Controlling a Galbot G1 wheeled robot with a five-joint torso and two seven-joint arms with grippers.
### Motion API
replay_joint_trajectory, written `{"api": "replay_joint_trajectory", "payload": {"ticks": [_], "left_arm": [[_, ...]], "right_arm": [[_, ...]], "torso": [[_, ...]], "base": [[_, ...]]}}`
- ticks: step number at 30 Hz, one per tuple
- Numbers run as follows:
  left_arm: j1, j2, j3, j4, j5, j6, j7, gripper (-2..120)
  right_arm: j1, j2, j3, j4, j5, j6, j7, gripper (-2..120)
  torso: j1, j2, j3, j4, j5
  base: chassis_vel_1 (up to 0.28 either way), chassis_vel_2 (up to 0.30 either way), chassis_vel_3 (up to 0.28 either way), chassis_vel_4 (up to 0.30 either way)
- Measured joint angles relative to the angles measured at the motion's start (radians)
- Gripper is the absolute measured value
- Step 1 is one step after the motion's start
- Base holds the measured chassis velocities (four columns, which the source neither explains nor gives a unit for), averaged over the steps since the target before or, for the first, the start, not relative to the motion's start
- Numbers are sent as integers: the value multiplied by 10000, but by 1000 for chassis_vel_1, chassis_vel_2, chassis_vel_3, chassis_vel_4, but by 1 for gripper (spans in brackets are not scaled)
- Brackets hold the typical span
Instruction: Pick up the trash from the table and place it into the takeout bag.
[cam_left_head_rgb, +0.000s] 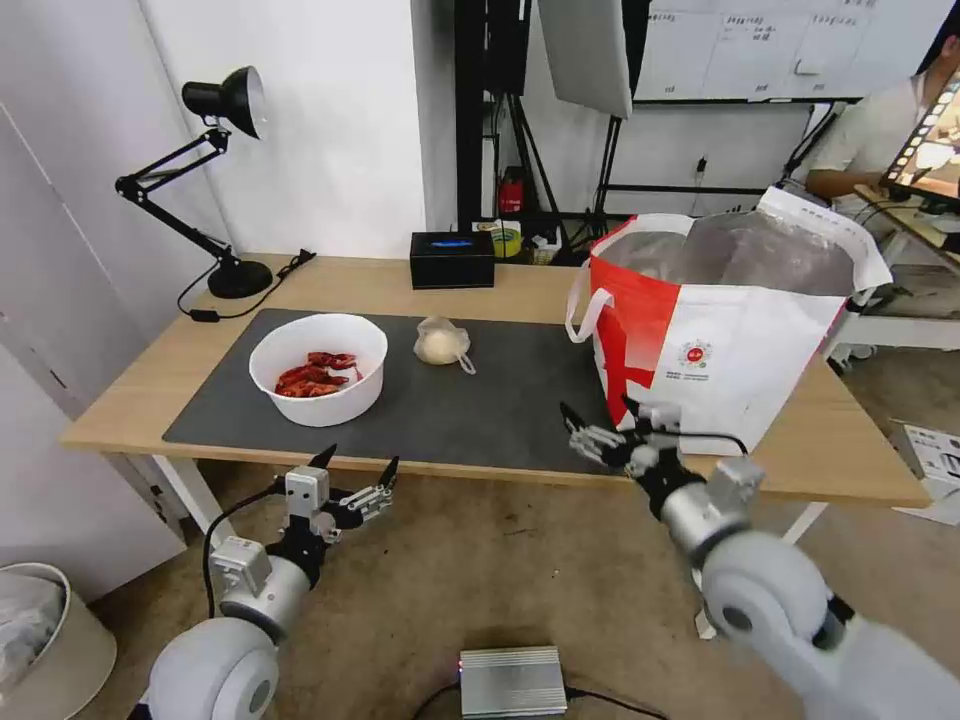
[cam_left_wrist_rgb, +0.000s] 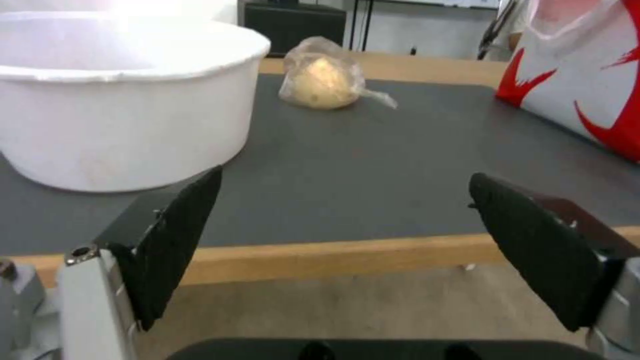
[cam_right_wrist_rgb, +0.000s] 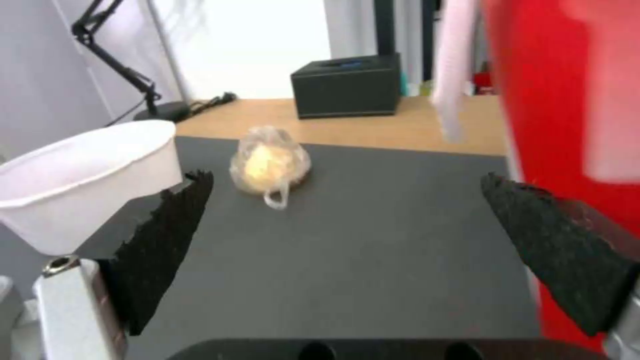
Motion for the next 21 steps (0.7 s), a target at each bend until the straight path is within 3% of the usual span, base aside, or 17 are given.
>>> {"api": "replay_joint_trajectory", "payload": {"ticks": [8, 16, 21], "left_arm": [[-7, 49, -171, 0, -36, 7, -41, 100], [-6, -24, -202, 49, -40, 13, -149, 100], [-10, -40, -205, 50, -113, 13, -151, 100]], "right_arm": [[2621, 796, -1719, -1833, 716, -84, -819, 100], [5302, 1986, -3149, -4036, 1164, -478, -842, 100], [6164, 2559, -3604, -5027, 1167, -880, -746, 100]], "torso": [[1, -1, 1, 0, 0], [1, 0, 1, 2, 1], [1, 0, 1, 0, -1]], "base": [[0, 0, 0, 0], [0, 0, 0, 0], [0, 0, 0, 0]]}}
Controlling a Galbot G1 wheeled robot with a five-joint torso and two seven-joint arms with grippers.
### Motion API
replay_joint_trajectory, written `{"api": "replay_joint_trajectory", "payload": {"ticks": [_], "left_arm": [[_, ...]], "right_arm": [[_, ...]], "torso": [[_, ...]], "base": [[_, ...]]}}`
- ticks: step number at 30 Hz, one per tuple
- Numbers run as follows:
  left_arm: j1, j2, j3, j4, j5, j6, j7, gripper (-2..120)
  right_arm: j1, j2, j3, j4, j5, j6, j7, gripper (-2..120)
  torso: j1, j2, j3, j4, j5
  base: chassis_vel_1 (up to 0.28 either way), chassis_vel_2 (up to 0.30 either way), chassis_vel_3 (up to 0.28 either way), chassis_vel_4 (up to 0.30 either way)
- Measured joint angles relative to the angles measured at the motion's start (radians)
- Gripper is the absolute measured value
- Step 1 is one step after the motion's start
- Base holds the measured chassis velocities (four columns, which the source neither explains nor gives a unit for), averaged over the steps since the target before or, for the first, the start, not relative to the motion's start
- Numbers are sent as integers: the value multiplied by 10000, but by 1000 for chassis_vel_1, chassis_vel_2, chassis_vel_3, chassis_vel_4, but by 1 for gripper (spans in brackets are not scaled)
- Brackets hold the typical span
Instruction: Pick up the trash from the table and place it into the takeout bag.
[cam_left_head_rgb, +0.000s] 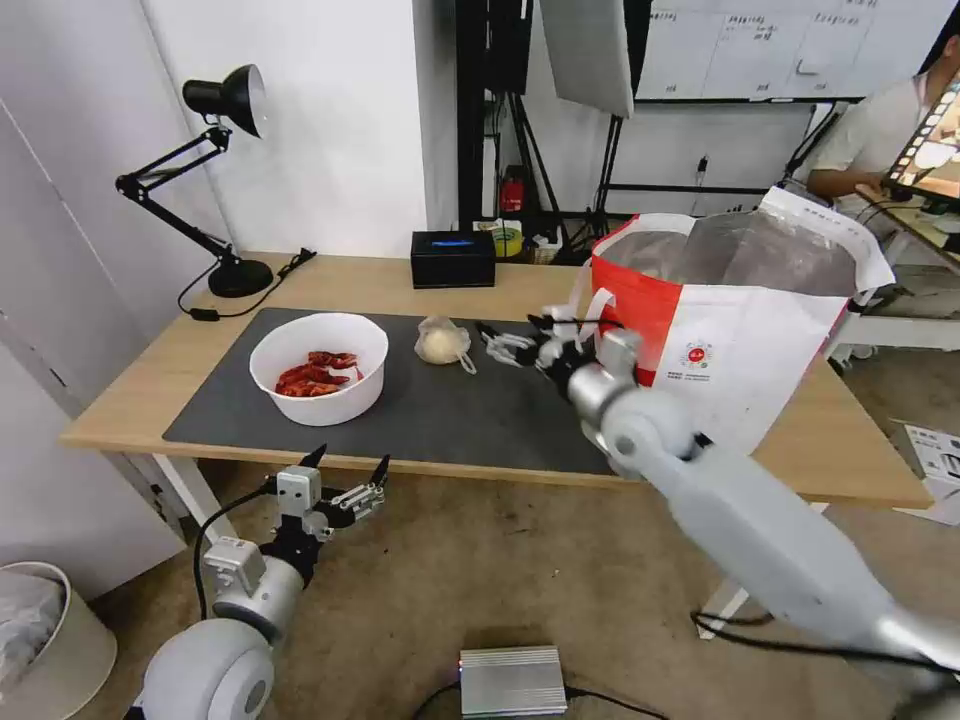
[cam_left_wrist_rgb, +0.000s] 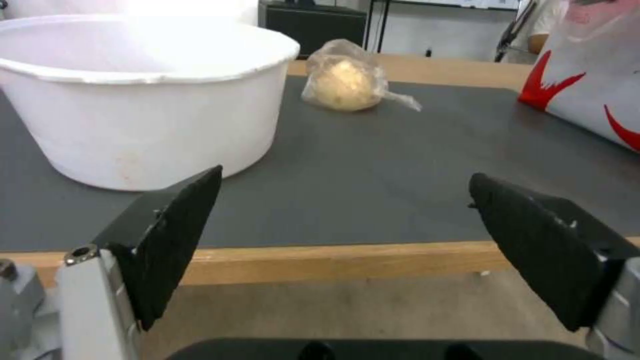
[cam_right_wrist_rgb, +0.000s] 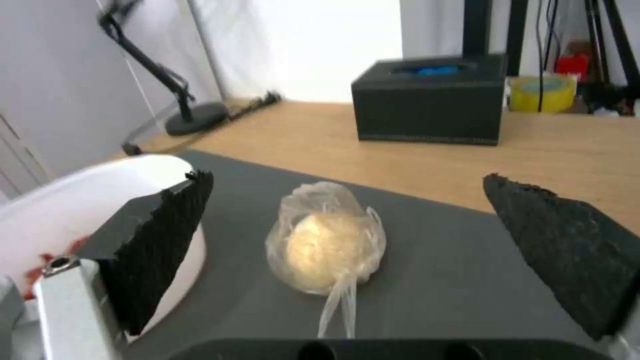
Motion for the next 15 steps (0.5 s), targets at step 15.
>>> {"api": "replay_joint_trajectory", "payload": {"ticks": [15], "left_arm": [[-40, 30, -32, 25, -247, 64, -112, 100]], "right_arm": [[2013, 1975, -662, -3495, 223, -1484, -265, 100]], "torso": [[-1, 0, -1, 2, 0]], "base": [[0, 0, 0, 0]]}}
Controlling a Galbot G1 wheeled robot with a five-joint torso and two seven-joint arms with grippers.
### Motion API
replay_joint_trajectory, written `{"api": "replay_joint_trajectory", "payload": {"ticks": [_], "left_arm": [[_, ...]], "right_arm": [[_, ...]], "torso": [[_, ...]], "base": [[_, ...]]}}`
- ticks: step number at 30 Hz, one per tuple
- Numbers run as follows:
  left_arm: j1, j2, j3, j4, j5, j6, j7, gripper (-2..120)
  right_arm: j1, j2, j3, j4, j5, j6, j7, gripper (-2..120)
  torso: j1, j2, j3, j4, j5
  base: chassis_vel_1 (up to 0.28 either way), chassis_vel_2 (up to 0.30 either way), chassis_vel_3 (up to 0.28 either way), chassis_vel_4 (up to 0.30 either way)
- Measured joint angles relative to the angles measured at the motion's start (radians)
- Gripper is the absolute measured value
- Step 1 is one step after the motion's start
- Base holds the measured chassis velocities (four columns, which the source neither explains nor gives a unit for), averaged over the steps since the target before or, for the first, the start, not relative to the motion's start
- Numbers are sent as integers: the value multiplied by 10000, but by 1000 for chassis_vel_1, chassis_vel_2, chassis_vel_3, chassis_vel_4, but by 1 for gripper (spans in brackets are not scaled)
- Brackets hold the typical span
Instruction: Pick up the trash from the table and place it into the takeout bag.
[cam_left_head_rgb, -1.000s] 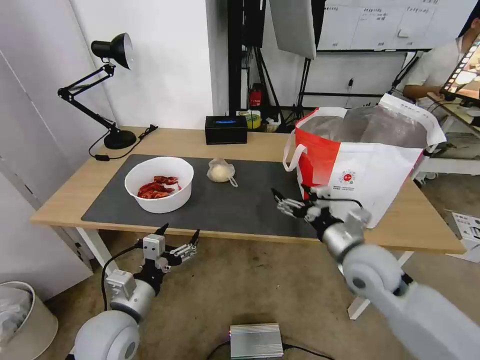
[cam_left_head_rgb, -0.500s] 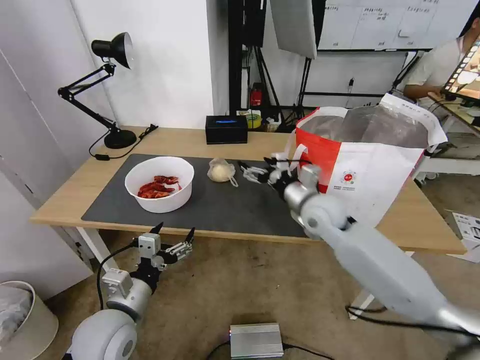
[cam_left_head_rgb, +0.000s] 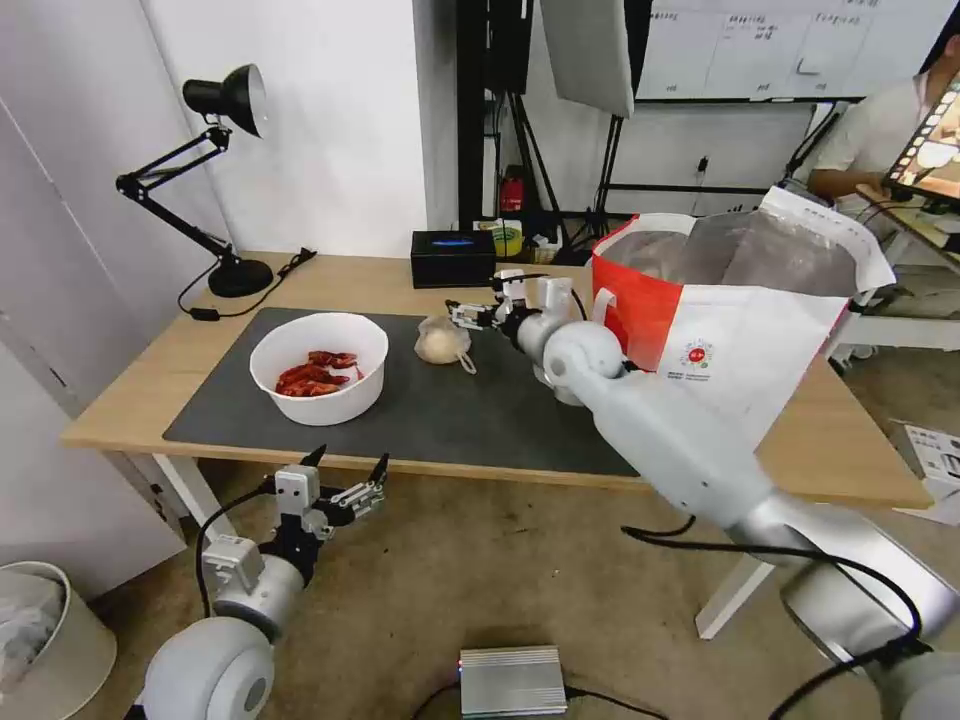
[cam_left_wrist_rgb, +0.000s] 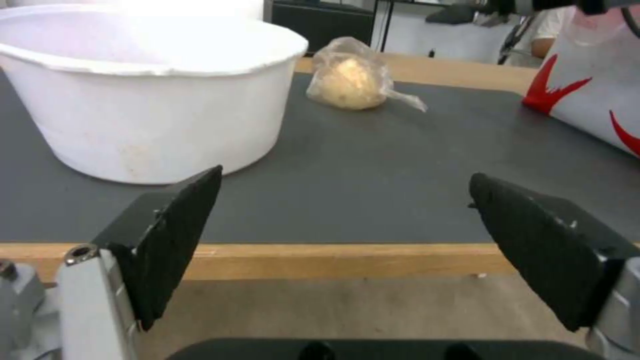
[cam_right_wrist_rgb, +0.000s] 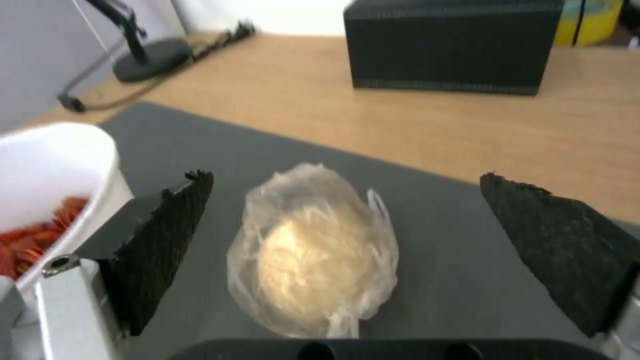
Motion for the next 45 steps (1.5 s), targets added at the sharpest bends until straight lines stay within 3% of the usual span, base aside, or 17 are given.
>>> {"api": "replay_joint_trajectory", "payload": {"ticks": [6, 30, 45], "left_arm": [[-48, 51, -51, 26, -64, -5, -1, 100], [-62, -77, -32, 59, -26, -45, 21, 100], [-81, -117, 63, 64, 1, -61, 30, 100]], "right_arm": [[338, 600, -69, -1078, -333, -524, -383, 100], [914, 2290, -174, -3698, -1974, -617, -1192, 100], [808, 2417, -92, -4104, -2296, -666, -1299, 100]], "torso": [[0, 1, -1, -3, 1], [-1, 0, 0, -3, 1], [-1, 0, -1, -3, 2]], "base": [[0, 0, 0, 0], [0, 0, 0, 0], [0, 0, 0, 0]]}}
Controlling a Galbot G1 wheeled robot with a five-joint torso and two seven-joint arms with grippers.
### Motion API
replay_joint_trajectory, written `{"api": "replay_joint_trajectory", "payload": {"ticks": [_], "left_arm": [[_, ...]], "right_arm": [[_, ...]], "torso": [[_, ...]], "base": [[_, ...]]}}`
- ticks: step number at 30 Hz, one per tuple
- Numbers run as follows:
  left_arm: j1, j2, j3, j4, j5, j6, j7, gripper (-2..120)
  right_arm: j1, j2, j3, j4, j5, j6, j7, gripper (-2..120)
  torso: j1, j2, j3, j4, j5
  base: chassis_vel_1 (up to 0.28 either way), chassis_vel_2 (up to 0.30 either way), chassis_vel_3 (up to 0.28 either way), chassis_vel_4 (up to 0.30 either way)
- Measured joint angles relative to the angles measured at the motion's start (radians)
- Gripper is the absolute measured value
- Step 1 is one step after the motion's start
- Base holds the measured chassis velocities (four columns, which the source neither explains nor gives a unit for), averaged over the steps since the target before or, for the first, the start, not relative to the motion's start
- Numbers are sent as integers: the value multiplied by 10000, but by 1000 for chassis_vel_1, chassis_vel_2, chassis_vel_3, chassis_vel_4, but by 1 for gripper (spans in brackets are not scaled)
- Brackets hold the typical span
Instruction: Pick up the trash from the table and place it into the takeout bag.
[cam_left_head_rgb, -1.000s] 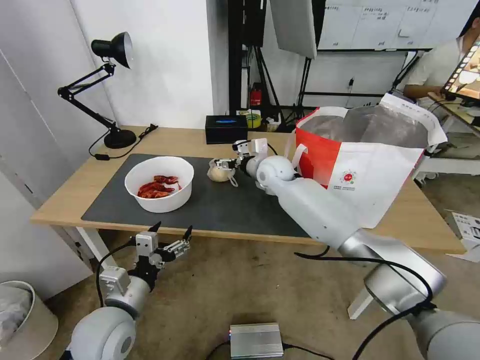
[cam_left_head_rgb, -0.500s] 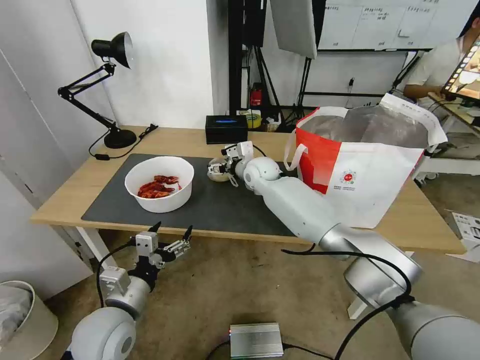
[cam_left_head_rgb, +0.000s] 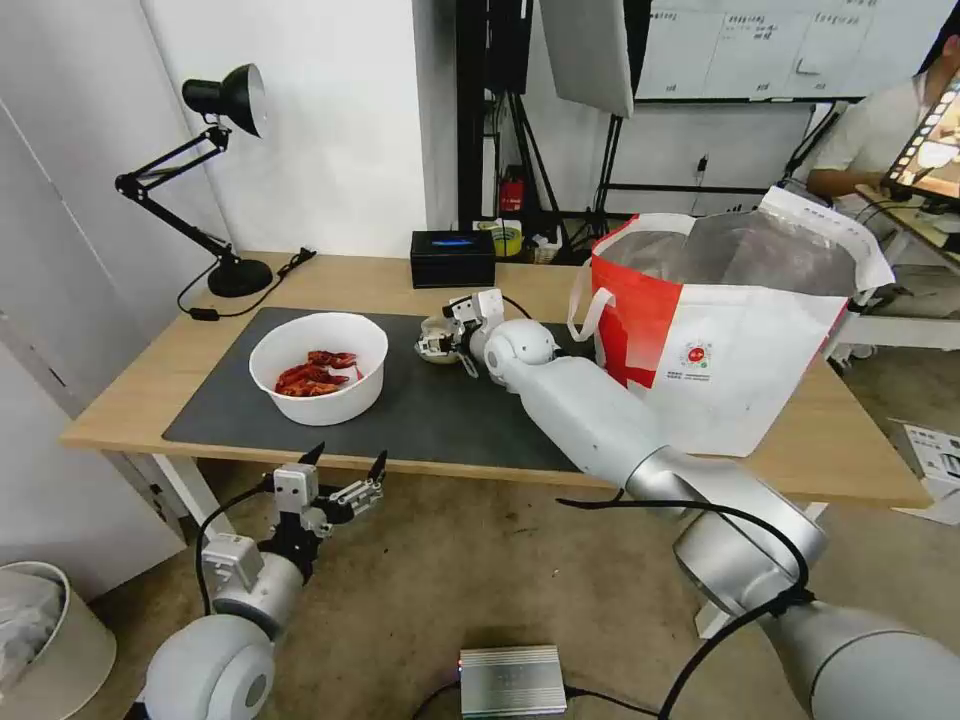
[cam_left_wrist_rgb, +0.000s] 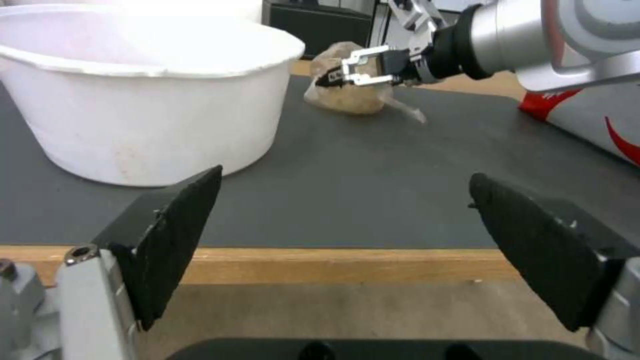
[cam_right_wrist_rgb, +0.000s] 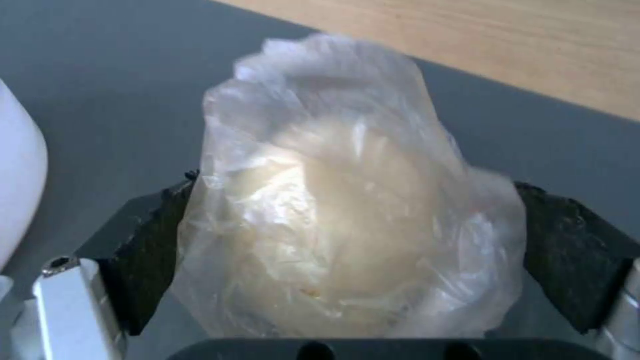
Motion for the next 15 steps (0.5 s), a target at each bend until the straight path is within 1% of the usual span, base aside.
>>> {"api": "replay_joint_trajectory", "payload": {"ticks": [9, 10, 11, 13, 14, 15], "left_arm": [[55, 1, -23, -62, 6, -11, 0, 100], [73, -3, -30, -73, 7, -14, 0, 100], [73, -3, -30, -73, 7, -14, 0, 100], [110, -23, -43, -94, 15, -19, 0, 100], [110, -23, -43, -94, 15, -19, 0, 100], [132, -39, -48, -111, 20, -24, 0, 100]], "right_arm": [[-63, 48, -4, 6, -15, -26, -24, 99], [-61, 69, -5, -7, -35, -18, -35, 96], [-61, 69, -5, -7, -35, -18, -35, 96], [-41, 112, -6, -53, -56, 0, -47, 91], [-41, 112, -6, -53, -56, 0, -47, 91], [-25, 128, -6, -65, -60, 4, -57, 86]], "torso": [[-1, 0, 0, 0, 0], [-1, 0, 0, 0, 0], [-1, 0, 0, 0, 0], [0, 0, 0, 0, 0], [0, 0, 0, 0, 0], [0, 1, 0, 1, 0]], "base": [[0, 0, 0, 0], [0, 0, 0, 0], [0, 0, 0, 0], [0, 0, 0, 0], [0, 0, 0, 0], [0, 0, 0, 0]]}}
